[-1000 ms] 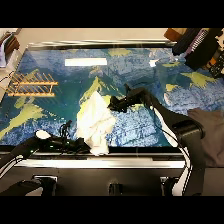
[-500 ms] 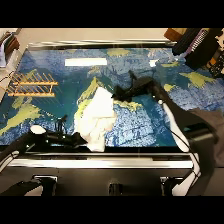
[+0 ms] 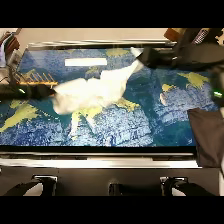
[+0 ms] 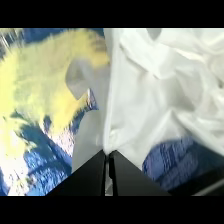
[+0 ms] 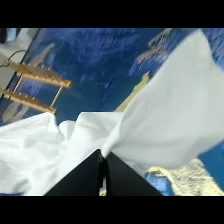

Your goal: Fold the clothes and pants, and hang the long-sleeved shirts on hangers.

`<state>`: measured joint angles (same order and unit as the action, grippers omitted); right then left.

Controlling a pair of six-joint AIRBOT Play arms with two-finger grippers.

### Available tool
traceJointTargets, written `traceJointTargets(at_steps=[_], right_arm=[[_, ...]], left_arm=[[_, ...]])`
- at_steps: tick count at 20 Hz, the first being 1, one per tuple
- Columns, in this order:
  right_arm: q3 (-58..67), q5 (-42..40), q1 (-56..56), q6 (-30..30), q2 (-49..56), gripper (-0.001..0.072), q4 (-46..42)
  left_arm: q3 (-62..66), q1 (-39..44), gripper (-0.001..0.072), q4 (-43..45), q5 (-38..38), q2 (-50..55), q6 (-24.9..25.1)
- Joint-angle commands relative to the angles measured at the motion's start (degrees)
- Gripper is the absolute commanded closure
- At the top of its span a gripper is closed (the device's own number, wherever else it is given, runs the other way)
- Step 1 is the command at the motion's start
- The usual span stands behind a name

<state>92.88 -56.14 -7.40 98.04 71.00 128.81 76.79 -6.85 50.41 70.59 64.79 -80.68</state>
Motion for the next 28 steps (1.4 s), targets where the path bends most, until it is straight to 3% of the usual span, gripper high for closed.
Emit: traceJointTargets(at_steps=[1, 4, 9, 11, 16, 22, 25, 28], right_arm=[[0.0, 3.4, 0.4, -5.3, -12.7, 0.0676, -15.6], [0.0, 5.1, 0.4, -12.2, -20.5, 0.0676, -24.7], [0.0, 6.8, 0.4, -15.5, -30.1, 0.0675, -25.2], [0.0, 7.0, 0.4, -18.3, -32.2, 0.0675, -26.0], [0.0, 5.0, 0.4, -21.5, -28.0, 0.0675, -26.0], [0.0, 2.7, 0.3, -24.5, -4.9, 0.0674, -25.7], [0.0, 4.5, 0.4, -28.3, 10.5, 0.0674, -24.9], [0.0, 11.1, 0.3, -28.3, 23.5, 0.0674, -18.4]], left_arm=[[15.8, -2.1, 0.0694, 11.5, 0.3, -1.7, -11.0], [22.2, -2.1, 0.0693, 19.9, 0.4, -3.9, -18.2], [23.7, -2.1, 0.0693, 33.6, 0.5, -11.7, -36.0], [23.7, -2.1, 0.0693, 38.2, 0.6, -14.4, -39.5], [22.7, -0.7, 0.0693, 37.2, 6.8, -13.8, -37.5], [9.1, 4.4, 0.0692, 36.6, 8.1, -4.3, -36.3], [0.6, 5.9, 0.0692, 36.2, 1.0, 4.5, -36.3], [-1.6, 5.9, 0.0692, 31.1, -6.8, 16.0, -36.3]])
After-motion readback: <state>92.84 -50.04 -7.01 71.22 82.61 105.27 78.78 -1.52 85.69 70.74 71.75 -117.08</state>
